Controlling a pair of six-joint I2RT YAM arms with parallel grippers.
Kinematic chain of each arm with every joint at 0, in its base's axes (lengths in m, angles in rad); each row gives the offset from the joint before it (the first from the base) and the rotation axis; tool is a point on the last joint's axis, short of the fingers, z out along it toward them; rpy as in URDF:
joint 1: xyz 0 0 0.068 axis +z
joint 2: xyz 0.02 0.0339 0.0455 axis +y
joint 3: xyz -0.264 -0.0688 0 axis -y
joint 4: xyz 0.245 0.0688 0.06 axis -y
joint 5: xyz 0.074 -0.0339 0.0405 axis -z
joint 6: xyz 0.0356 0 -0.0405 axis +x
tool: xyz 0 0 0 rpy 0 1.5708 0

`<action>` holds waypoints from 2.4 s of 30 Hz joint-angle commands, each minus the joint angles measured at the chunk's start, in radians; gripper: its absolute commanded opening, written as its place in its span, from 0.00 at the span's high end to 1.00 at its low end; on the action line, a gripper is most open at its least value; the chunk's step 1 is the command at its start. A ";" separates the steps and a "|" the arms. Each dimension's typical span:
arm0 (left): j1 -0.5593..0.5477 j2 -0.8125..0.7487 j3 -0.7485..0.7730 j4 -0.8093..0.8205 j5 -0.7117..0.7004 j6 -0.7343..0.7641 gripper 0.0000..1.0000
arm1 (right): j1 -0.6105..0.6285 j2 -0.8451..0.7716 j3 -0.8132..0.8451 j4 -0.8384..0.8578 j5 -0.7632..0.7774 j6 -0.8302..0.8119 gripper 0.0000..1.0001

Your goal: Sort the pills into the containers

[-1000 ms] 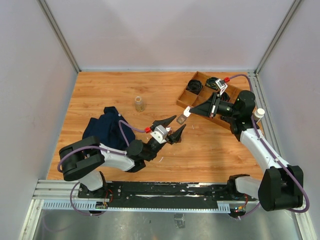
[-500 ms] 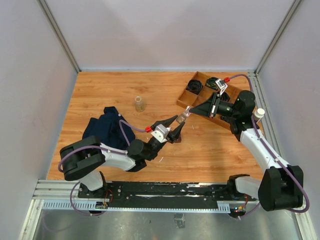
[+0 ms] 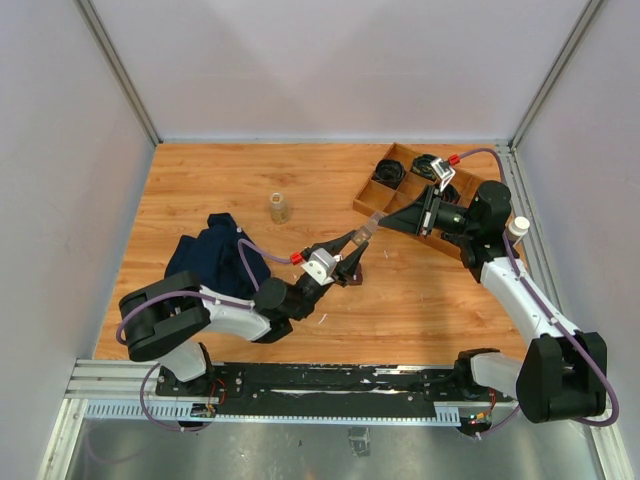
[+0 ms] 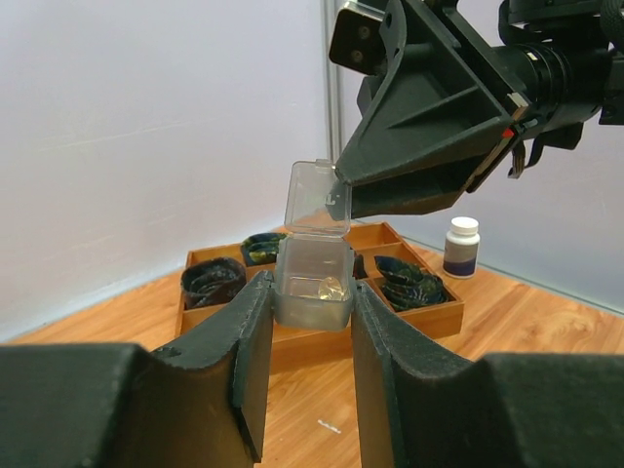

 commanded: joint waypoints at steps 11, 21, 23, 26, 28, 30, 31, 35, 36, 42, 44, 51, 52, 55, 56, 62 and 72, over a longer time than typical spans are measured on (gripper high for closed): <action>0.034 -0.122 -0.126 0.234 0.153 -0.025 0.92 | -0.100 -0.058 0.024 0.108 -0.091 -0.057 0.50; 0.035 -0.201 -0.152 0.163 0.285 -0.072 0.93 | -0.031 -0.047 -0.003 -0.125 -0.001 -0.265 0.52; 0.036 -0.201 -0.145 0.149 0.296 -0.077 0.93 | -0.010 -0.046 0.010 -0.135 -0.007 -0.277 0.52; 0.036 -0.196 -0.138 0.141 0.301 -0.078 0.93 | 0.026 -0.049 0.022 -0.133 -0.030 -0.284 0.51; 0.036 -0.191 -0.134 0.138 0.297 -0.075 0.93 | 0.050 -0.053 0.027 -0.130 -0.047 -0.289 0.47; 0.036 -0.189 -0.131 0.132 0.287 -0.071 0.93 | 0.064 -0.054 0.030 -0.127 -0.064 -0.290 0.42; 0.036 -0.186 -0.129 0.128 0.283 -0.068 0.93 | 0.072 -0.053 0.033 -0.126 -0.072 -0.291 0.41; 0.036 -0.181 -0.121 0.117 0.290 -0.068 0.93 | 0.102 -0.051 0.042 -0.120 -0.091 -0.294 0.40; 0.036 -0.180 -0.120 0.114 0.291 -0.069 0.93 | 0.107 -0.050 0.043 -0.118 -0.094 -0.294 0.40; 0.036 -0.179 -0.111 0.089 0.299 -0.064 0.93 | 0.120 -0.049 0.044 -0.068 -0.117 -0.252 0.38; 0.037 -0.175 -0.109 0.081 0.297 -0.057 0.93 | 0.122 -0.051 0.040 -0.039 -0.127 -0.226 0.38; 0.039 -0.169 -0.103 0.058 0.291 -0.042 0.93 | 0.125 -0.052 0.038 -0.041 -0.138 -0.223 0.37; 0.040 -0.169 -0.100 0.056 0.294 -0.041 0.93 | 0.127 -0.051 0.040 -0.049 -0.137 -0.228 0.36; 0.041 -0.169 -0.098 0.048 0.303 -0.043 0.93 | 0.135 -0.049 0.053 -0.125 -0.125 -0.283 0.36; 0.040 -0.169 -0.097 0.046 0.307 -0.044 0.93 | 0.139 -0.048 0.056 -0.148 -0.121 -0.300 0.36; 0.040 -0.172 -0.085 0.012 0.325 -0.036 0.93 | 0.161 -0.040 0.075 -0.229 -0.105 -0.354 0.36; 0.041 -0.180 -0.059 -0.084 0.336 0.002 0.94 | 0.192 -0.030 0.124 -0.400 -0.083 -0.454 0.39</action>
